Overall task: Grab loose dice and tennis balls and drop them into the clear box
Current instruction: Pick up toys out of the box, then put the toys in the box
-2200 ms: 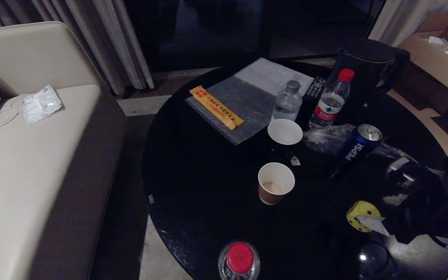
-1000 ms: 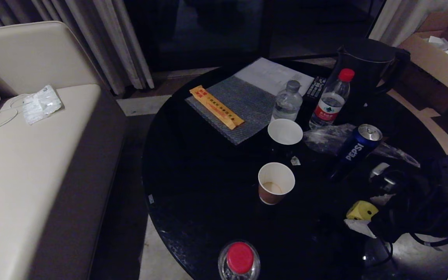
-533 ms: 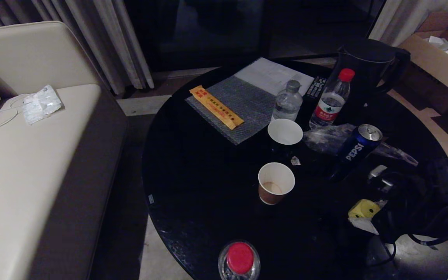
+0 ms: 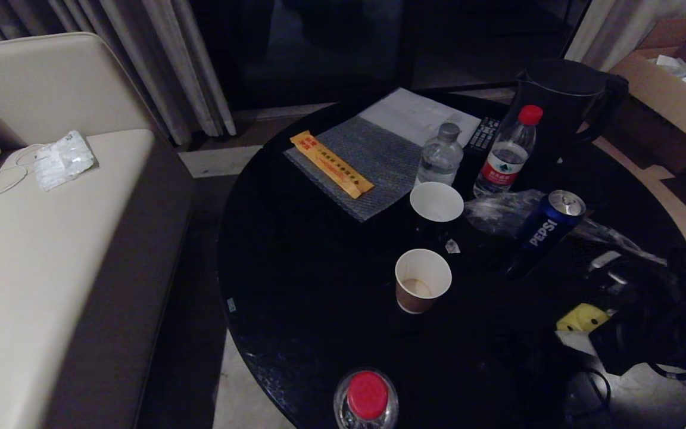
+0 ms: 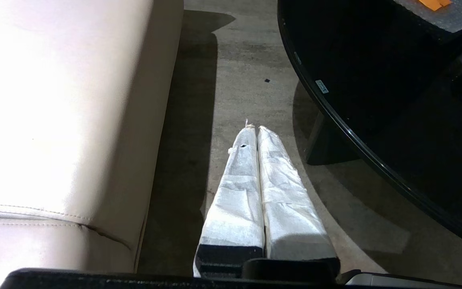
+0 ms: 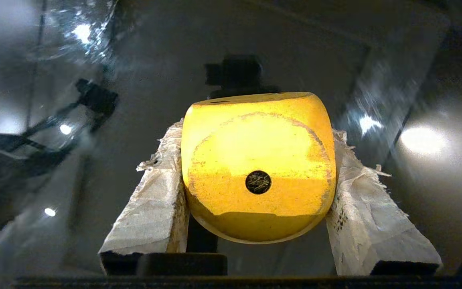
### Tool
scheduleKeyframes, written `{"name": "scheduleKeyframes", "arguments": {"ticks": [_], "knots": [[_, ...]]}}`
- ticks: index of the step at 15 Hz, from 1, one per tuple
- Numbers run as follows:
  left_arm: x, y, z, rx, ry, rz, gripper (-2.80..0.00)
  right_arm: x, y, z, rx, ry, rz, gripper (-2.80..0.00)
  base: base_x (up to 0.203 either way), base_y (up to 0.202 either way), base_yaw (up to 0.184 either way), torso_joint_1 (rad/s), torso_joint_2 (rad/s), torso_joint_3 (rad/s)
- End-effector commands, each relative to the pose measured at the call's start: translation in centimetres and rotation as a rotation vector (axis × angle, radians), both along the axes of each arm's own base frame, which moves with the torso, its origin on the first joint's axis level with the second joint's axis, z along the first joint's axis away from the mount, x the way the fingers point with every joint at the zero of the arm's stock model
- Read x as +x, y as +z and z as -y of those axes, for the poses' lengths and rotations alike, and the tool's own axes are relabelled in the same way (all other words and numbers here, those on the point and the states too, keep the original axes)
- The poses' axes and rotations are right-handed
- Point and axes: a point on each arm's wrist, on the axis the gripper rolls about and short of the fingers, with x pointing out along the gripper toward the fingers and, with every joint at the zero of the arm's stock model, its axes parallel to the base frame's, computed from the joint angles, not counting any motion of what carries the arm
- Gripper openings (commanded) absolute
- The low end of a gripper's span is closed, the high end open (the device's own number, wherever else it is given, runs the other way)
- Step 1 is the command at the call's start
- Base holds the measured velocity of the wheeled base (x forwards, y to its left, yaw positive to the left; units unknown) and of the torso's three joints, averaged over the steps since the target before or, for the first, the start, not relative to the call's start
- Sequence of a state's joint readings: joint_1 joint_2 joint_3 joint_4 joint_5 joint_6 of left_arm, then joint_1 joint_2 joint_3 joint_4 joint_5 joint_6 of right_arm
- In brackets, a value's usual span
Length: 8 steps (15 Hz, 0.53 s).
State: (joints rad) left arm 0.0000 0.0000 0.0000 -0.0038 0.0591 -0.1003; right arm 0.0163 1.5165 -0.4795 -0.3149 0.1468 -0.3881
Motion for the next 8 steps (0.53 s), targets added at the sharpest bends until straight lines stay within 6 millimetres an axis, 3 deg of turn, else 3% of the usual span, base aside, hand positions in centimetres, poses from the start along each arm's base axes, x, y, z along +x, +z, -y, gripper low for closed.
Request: {"name": "scheduleKeyframes", "arguments": {"ticks": [1,5,8], "knots": [[0.0,0.0,0.0,-0.001,0.001,-0.002,-2.80,-3.4,2.8,0.4,0.028,-0.052,0.073,-2.80,0.000,0.000,0.000,0.000,0.00,0.000],[0.0,0.0,0.0,-0.001,0.001,-0.004,-2.80,-10.7,4.9,0.6,0.120,-0.167,0.086,-2.80,0.000,0.000,0.000,0.000,0.00,0.000],[0.0,0.0,0.0,-0.001,0.001,-0.002,-2.80,-16.3,3.9,0.7,0.147,-0.252,0.143,-2.80,0.000,0.000,0.000,0.000,0.00,0.000]]}}
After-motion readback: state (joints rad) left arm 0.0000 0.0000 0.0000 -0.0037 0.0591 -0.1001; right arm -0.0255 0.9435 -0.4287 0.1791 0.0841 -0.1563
